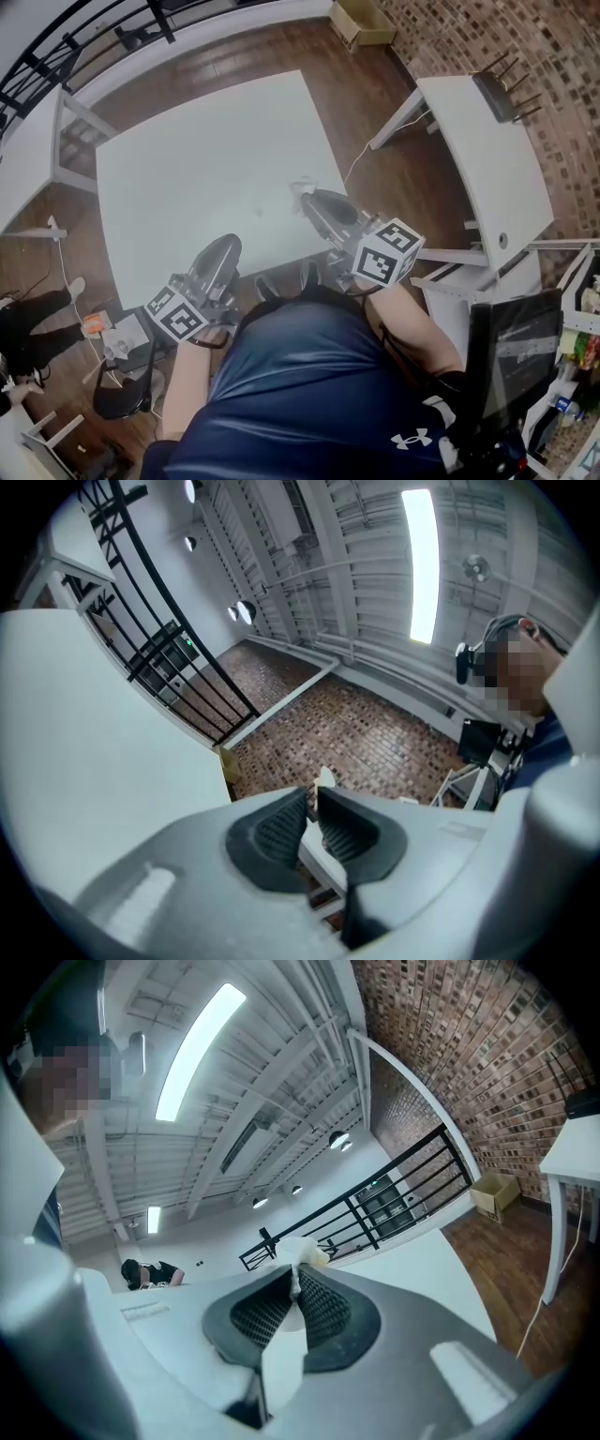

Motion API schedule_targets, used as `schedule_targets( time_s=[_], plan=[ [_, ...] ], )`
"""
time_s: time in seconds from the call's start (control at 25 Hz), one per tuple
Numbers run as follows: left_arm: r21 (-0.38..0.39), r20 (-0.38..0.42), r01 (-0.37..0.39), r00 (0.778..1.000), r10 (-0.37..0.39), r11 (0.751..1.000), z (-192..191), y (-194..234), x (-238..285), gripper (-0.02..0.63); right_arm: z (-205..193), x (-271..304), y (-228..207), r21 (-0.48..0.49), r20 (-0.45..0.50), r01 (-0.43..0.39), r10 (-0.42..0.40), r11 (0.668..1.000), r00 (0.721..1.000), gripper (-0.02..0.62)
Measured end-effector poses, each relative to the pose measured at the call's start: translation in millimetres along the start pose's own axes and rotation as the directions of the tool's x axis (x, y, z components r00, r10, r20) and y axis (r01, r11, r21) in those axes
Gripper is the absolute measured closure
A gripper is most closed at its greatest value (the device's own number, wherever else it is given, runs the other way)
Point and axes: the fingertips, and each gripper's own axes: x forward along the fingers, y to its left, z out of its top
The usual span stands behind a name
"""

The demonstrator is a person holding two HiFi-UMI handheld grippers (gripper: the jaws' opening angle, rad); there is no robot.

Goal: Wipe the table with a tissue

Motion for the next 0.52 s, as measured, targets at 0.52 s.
schedule_targets(
  time_s=[0.52],
  plan=[
    [-0.018, -0.005, -0.003, 1.000, 0.003, 1.000, -3.7, 5.0, -0.5, 0.568, 7.1, -7.0, -2.0, -0.017, 0.008, 0.021, -0.021, 1.000, 1.000, 0.568]
  ],
)
